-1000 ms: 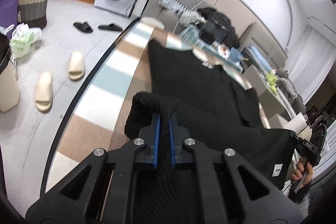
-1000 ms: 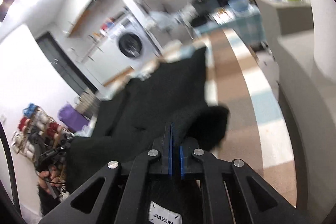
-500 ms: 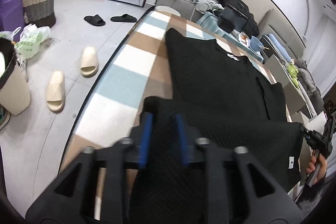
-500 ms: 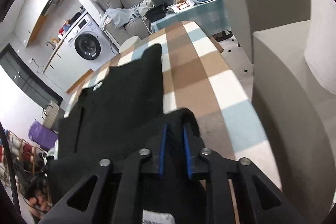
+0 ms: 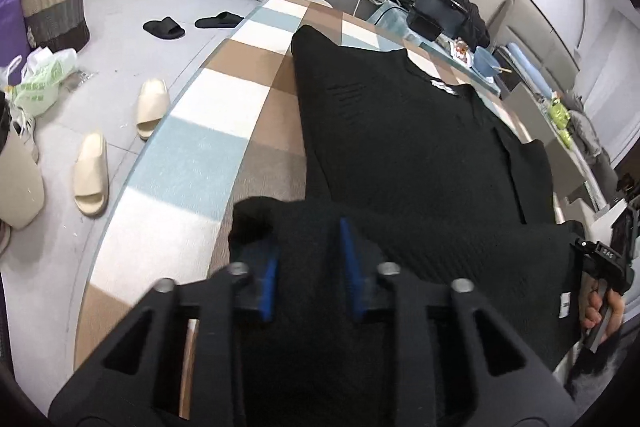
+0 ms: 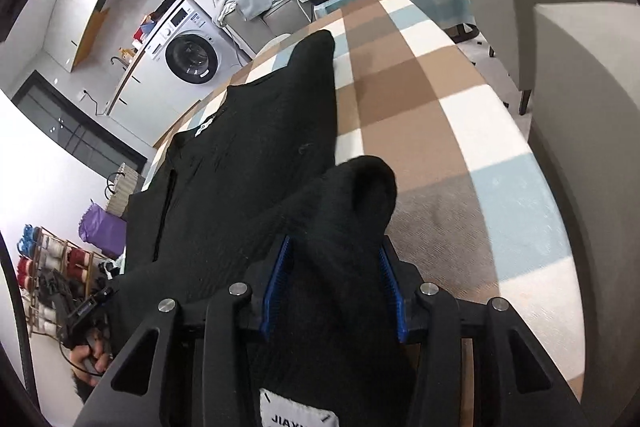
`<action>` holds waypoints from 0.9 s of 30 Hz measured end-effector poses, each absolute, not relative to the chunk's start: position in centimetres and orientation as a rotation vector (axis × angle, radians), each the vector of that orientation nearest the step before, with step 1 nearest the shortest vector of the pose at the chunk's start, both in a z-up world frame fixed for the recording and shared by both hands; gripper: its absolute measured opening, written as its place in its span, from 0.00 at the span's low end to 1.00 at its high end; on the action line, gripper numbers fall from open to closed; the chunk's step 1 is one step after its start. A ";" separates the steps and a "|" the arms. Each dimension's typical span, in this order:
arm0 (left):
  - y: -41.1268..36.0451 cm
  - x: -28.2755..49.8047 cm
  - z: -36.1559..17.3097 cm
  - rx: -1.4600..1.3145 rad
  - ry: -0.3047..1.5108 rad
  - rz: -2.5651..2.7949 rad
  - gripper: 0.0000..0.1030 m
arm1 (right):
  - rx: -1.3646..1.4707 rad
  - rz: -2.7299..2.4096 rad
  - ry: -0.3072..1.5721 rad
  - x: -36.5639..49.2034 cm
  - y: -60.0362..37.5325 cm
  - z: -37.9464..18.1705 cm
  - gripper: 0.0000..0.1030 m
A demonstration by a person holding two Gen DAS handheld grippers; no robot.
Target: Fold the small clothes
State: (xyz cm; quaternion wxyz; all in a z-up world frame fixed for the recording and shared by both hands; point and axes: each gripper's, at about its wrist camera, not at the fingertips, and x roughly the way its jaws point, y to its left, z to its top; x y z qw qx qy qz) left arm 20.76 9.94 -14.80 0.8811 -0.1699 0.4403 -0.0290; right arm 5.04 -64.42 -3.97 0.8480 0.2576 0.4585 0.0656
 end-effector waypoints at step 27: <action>11.7 13.1 -8.3 -0.231 0.772 -0.046 0.61 | 0.460 0.146 0.921 -4.2 -62.3 0.5 0.47</action>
